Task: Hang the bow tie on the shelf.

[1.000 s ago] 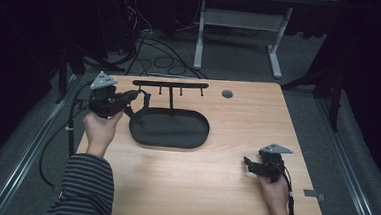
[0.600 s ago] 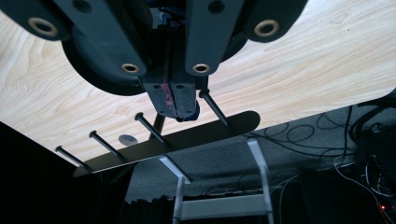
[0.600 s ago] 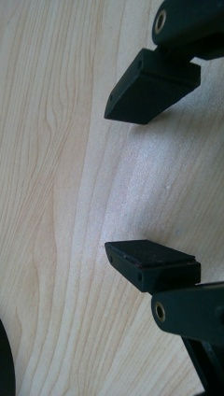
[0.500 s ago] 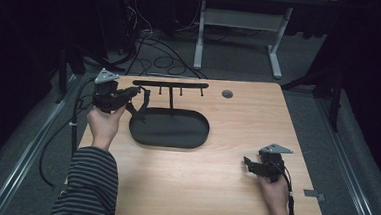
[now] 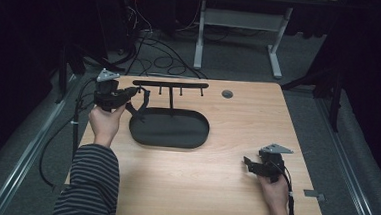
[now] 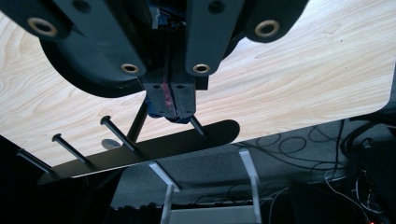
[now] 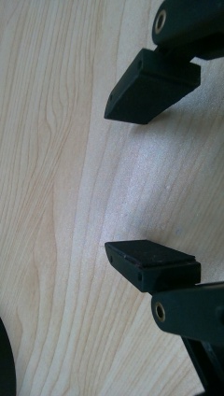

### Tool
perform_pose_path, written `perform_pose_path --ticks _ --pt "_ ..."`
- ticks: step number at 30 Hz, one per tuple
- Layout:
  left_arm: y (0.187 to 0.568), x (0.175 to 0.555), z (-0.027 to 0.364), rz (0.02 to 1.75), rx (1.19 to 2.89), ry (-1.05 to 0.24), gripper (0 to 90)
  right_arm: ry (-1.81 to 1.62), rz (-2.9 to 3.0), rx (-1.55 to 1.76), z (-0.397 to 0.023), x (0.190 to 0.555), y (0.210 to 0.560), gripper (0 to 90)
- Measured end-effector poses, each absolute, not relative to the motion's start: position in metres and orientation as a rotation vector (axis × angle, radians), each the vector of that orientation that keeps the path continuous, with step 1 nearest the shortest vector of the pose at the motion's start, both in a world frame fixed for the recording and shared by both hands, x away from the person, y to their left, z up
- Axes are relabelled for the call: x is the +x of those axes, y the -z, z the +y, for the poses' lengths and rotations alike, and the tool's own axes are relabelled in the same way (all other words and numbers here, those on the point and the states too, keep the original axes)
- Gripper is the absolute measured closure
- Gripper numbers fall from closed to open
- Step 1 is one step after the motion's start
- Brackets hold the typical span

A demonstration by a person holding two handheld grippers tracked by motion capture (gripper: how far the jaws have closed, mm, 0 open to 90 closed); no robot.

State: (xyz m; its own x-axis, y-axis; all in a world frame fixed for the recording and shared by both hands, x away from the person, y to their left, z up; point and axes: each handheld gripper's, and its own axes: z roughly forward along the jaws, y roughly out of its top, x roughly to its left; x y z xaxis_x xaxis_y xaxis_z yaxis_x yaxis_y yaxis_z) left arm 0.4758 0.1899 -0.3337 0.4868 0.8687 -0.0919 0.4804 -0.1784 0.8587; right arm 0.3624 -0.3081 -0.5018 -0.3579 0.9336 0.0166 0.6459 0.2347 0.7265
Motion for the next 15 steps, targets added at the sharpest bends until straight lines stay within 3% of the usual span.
perform_pose_path --ticks 15 --pt "0.3410 0.4841 0.1850 1.162 1.836 -0.603 88.8 -0.914 2.090 1.448 -0.3081 0.3624 0.5017 32.2"
